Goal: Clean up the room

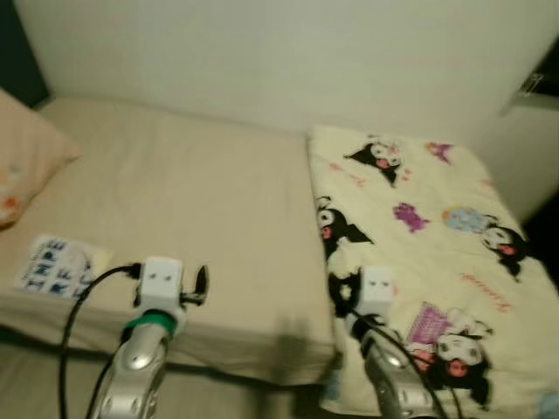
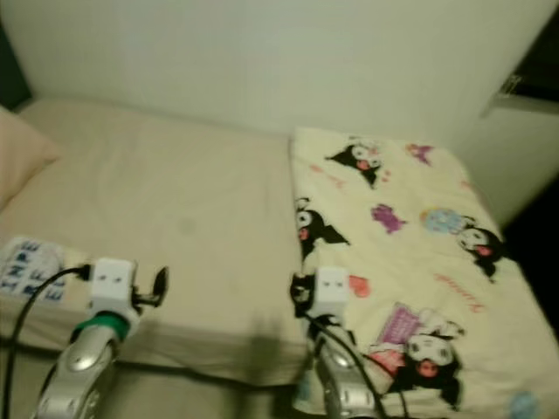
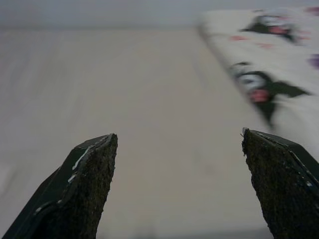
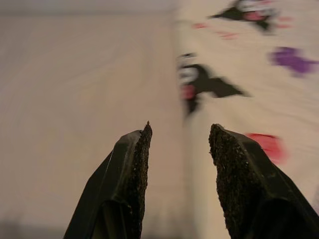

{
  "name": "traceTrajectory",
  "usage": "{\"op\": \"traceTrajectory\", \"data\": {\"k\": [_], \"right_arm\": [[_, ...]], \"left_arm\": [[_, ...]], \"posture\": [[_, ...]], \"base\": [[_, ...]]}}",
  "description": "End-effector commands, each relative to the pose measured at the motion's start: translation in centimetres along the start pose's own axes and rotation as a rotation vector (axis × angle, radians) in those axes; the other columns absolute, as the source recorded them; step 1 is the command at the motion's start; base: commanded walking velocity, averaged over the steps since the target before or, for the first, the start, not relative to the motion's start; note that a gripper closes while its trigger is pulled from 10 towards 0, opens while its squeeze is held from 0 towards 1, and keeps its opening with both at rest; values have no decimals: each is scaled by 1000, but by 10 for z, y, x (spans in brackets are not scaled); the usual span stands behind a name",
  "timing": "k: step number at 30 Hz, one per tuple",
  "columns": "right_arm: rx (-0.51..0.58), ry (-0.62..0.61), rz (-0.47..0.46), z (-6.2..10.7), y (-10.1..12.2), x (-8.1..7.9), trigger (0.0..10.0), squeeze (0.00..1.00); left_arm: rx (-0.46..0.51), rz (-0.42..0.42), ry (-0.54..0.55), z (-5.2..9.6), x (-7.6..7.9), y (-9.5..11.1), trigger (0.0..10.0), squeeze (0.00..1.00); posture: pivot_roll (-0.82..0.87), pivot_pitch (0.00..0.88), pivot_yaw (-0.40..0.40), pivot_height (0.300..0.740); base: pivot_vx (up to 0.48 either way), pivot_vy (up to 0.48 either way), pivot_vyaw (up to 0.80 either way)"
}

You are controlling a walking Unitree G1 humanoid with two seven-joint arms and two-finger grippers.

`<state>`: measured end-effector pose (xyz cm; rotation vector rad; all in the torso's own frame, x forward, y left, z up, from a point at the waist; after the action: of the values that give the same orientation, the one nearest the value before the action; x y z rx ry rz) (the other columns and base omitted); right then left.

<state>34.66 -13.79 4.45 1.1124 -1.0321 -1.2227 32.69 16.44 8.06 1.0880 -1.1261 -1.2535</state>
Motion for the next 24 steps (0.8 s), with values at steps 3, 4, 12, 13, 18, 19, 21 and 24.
{"op": "traceTrajectory", "data": {"k": [3, 4, 12, 13, 18, 19, 21, 24], "right_arm": [[-26, -11, -11, 2, -7, 2, 10000, 0], [-26, -11, -11, 2, -7, 2, 10000, 0], [-27, -12, -9, 2, -8, 3, 10000, 0], [-27, -12, -9, 2, -8, 3, 10000, 0], [-36, -32, 8, 2, -9, 6, 10000, 0], [-36, -32, 8, 2, -9, 6, 10000, 0], [-43, -44, 8, 1, -10, 9, 10000, 0], [-51, -51, 14, 1, -11, 10, 10000, 0]], "left_arm": [[-30, -14, -27, 1, 3, -7, 10000, 0], [-30, -14, -27, 1, 3, -7, 10000, 0], [-56, 3, -83, 3, 15, -13, 10000, 0], [-56, 3, -83, 3, 15, -13, 10000, 0], [-73, -14, -78, 3, 13, -17, 10000, 0], [-73, -14, -78, 3, 13, -17, 10000, 0], [-80, -15, -83, 2, 14, -19, 10000, 0], [-83, -13, -97, -2, 18, -19, 10000, 0]], "posture": [[107, 0, -38, 740], [107, 0, -38, 740], [107, 0, -38, 740], [107, 0, -38, 740], [106, 0, -41, 740], [106, 0, -41, 740], [105, 0, -41, 740], [103, 0, -41, 740]], "base": [[0, 0, 0], [0, 0, 0], [0, 0, 0], [0, 0, 0], [0, 0, 0], [0, 0, 0], [0, 0, 0], [0, 0, 0]]}}
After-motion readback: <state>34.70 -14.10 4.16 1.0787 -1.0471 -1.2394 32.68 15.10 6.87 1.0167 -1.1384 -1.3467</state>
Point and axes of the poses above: a point about 5 cm out from each wrist's last joint towards the gripper, its own z axis pointing back from the gripper into the wrist, its own y axis along the axis of the wrist's last joint, x = y × z, the point moved 5 cm from there along -z, pointing out of the wrist towards the gripper, and after that the axes turned 8 degrees about z, right-handed, at the moved point
